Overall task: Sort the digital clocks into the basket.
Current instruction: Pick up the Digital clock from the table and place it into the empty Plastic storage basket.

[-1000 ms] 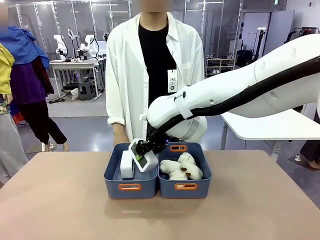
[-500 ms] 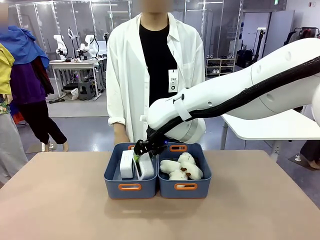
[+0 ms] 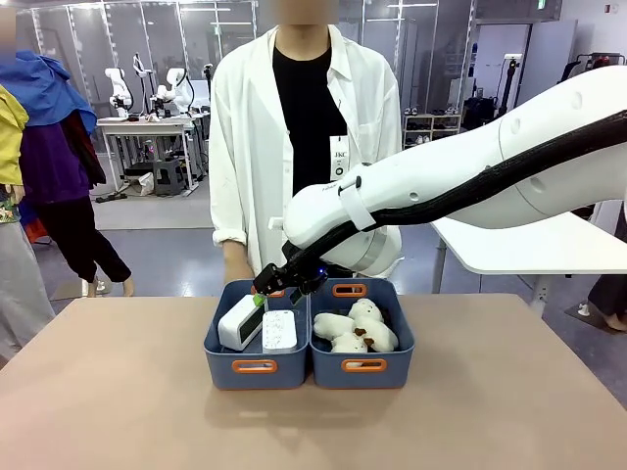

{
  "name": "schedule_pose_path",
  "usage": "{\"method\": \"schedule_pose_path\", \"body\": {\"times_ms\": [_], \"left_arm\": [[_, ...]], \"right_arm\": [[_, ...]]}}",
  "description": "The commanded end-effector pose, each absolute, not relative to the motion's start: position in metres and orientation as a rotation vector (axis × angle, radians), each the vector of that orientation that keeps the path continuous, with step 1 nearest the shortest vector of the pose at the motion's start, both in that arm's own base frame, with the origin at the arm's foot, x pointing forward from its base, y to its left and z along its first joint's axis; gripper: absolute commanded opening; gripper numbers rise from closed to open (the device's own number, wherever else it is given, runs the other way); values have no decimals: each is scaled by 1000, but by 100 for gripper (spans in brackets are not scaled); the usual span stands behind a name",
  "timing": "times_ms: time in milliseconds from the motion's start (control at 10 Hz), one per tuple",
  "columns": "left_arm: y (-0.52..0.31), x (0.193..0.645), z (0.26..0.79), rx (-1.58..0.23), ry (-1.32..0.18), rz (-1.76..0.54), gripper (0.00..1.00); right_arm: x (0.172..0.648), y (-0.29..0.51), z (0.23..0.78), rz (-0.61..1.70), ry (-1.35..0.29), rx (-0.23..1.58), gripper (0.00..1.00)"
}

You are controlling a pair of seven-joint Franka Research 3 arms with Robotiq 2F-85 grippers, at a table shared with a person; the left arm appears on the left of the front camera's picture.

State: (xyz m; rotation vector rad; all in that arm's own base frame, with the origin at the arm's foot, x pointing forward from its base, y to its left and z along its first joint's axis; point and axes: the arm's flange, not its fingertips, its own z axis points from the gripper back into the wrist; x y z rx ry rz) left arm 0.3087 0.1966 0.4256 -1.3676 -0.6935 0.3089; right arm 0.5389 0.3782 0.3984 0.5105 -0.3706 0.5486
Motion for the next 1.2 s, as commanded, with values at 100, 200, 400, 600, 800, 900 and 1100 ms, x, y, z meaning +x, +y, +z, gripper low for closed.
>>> {"method": "schedule_pose_path", "body": {"times_ms": [100,200,400,600,800,900,1100], "left_arm": [[196,303,429,-1381,-681,310,100],[196,303,429,-1381,-681,310,100],[196,303,429,-1381,-681,310,100],[196,303,429,-1381,-681,310,100],[196,303,429,-1381,-681,310,100],[196,303,429,-1381,-681,310,100],[196,303,429,-1381,-681,310,100]], "right_arm": [[539,378,398,549,-371,510,100],[539,378,398,549,-371,510,100],[539,378,398,549,-371,510,100],[539,378,398,549,-371,510,100],[539,378,398,549,-371,510,100],[539,378,398,549,-371,510,100],[539,378,398,549,-371,510,100]]}}
